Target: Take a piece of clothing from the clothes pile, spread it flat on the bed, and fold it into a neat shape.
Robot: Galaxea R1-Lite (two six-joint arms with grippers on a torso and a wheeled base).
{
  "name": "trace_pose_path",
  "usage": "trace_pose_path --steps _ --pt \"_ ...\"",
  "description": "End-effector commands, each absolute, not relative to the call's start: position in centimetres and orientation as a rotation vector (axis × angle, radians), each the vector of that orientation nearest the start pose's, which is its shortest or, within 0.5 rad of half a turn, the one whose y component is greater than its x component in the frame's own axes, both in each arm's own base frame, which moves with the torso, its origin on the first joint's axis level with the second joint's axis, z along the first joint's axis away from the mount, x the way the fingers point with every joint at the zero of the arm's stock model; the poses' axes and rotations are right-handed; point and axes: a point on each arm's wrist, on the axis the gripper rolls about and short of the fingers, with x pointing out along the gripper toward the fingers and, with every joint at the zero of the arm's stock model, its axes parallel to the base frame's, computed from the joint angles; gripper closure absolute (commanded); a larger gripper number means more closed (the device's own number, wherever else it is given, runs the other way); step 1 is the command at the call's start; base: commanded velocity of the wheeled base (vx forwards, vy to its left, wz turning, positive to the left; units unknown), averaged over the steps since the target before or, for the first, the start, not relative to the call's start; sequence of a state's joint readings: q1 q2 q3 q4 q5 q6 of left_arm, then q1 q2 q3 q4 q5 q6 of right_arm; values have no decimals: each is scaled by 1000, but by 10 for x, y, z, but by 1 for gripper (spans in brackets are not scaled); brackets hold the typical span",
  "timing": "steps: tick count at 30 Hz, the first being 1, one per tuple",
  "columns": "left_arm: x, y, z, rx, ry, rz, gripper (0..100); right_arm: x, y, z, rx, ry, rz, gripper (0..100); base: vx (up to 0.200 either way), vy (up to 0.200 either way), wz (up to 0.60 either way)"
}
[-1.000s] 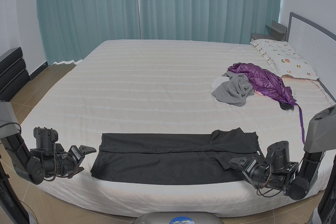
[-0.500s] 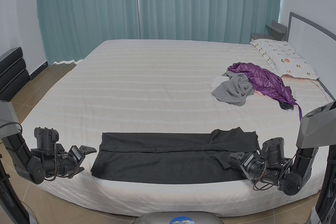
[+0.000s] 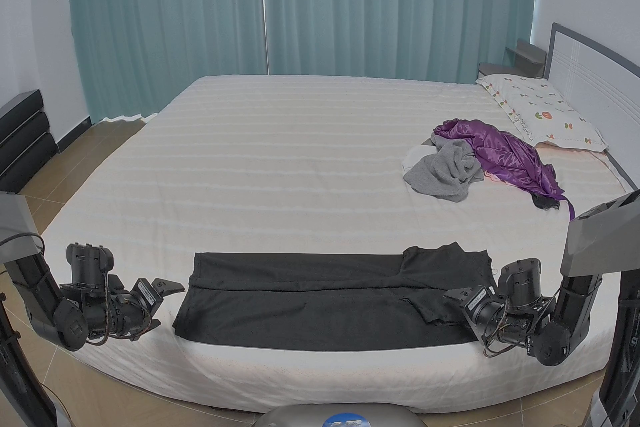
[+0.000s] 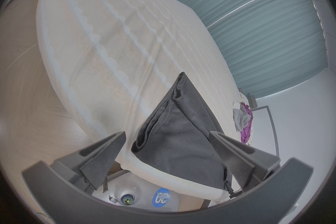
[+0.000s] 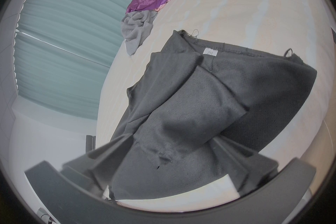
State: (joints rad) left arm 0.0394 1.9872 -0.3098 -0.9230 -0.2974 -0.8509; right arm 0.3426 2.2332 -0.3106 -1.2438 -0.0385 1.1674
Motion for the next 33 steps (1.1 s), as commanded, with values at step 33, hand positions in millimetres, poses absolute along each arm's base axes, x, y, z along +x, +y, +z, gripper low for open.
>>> trace_pose_path --steps 33 --pt "252 4 22 -930 811 92 0 221 91 -15 913 847 -128 100 0 0 0"
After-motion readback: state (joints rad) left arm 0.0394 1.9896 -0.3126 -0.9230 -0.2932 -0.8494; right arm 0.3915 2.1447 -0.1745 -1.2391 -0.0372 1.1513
